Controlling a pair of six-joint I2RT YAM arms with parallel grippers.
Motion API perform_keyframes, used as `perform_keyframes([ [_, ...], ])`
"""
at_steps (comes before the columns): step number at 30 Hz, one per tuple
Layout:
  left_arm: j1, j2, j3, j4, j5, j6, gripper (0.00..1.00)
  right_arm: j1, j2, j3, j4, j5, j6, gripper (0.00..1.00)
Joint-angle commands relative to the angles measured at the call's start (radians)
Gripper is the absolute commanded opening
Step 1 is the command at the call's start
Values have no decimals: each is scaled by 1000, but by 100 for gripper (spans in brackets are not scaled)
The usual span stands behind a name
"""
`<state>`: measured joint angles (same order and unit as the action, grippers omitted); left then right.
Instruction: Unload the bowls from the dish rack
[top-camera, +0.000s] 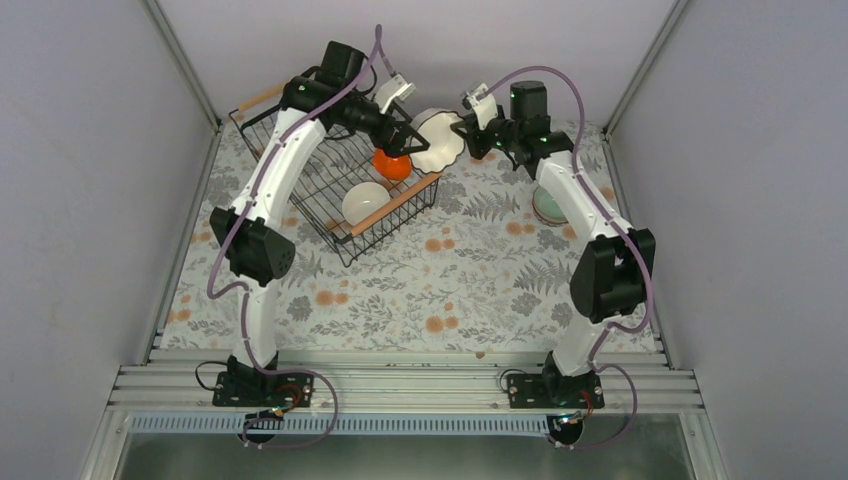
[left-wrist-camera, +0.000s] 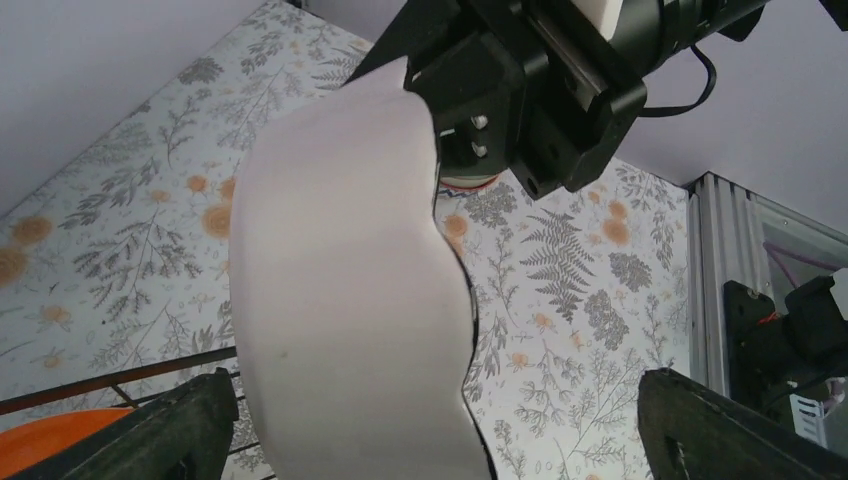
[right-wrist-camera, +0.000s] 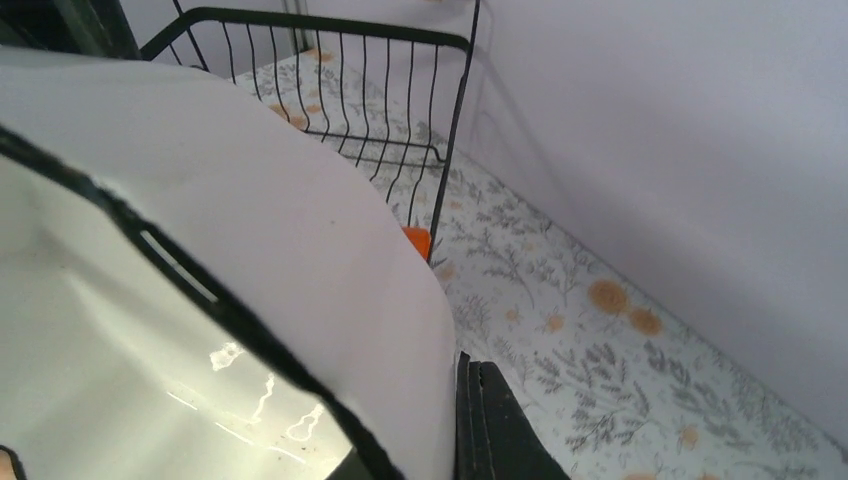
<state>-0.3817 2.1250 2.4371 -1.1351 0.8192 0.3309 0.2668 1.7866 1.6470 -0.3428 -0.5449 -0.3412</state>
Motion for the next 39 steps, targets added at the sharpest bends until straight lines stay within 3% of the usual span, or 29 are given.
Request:
perform_keyframes([
  [1, -8, -45, 31, 18, -31, 24, 100, -5, -93, 70, -21, -13, 79, 4],
  [7, -7, -86, -1, 34, -210, 32, 100, -21, -157, 148, -159, 144, 78, 4],
  [13, -9, -205, -194, 181, -560, 27, 100, -113, -214, 159, -311, 213, 50, 4],
  [19, -11, -273, -355, 307, -870, 42, 100, -159, -261, 87, -488, 253, -31, 4],
  [22, -12, -269, -454, 383, -1073, 94, 100, -163, -282, -42, -613, 263, -111, 4],
  [26, -11, -231, -506, 432, -1202, 152, 100, -161, -241, -122, -718, 238, -178, 4],
  [36, -11, -111, -459, 386, -1238, 203, 100, -126, -116, -268, -746, 247, -247, 4],
  [39, -3, -75, -434, 357, -1162, 219, 100, -106, -64, -287, -712, 271, -244, 4],
])
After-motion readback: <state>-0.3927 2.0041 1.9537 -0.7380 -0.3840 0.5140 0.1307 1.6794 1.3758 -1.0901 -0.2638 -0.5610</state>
